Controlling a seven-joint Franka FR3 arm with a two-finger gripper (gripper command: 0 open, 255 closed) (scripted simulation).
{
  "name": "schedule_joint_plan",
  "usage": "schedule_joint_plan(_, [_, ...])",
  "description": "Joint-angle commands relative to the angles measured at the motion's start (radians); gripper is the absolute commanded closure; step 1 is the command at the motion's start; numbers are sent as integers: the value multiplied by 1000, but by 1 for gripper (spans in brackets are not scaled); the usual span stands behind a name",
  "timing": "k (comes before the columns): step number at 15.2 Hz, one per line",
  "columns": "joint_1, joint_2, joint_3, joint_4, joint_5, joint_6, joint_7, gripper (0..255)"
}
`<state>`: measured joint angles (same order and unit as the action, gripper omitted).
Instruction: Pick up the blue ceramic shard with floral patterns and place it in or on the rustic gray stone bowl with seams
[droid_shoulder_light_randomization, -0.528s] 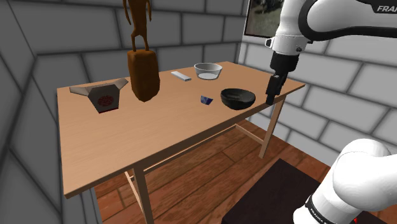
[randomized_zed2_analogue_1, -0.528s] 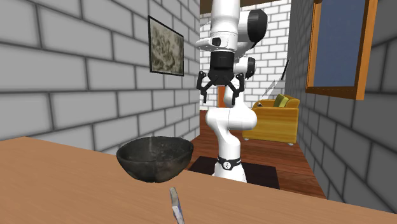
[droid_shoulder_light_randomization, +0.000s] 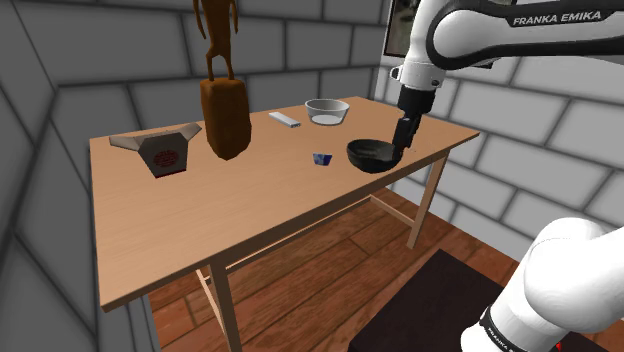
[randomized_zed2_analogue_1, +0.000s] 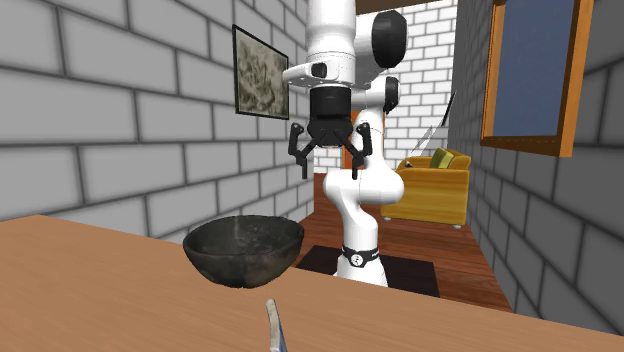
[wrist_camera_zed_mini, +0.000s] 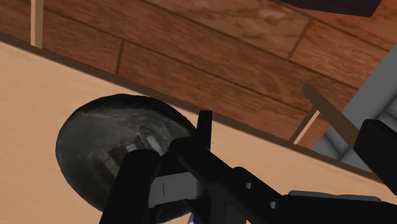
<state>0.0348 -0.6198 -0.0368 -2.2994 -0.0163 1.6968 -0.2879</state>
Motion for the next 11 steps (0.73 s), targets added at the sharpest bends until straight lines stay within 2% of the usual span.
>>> schedule_joint_plan(1, [8,80,-24,34,10,50,-44,0])
schedule_joint_plan(6, [31,273,-72,145,56,134,-153,0])
schedule_joint_plan(11, [50,471,-107,292,125,179,-267,0])
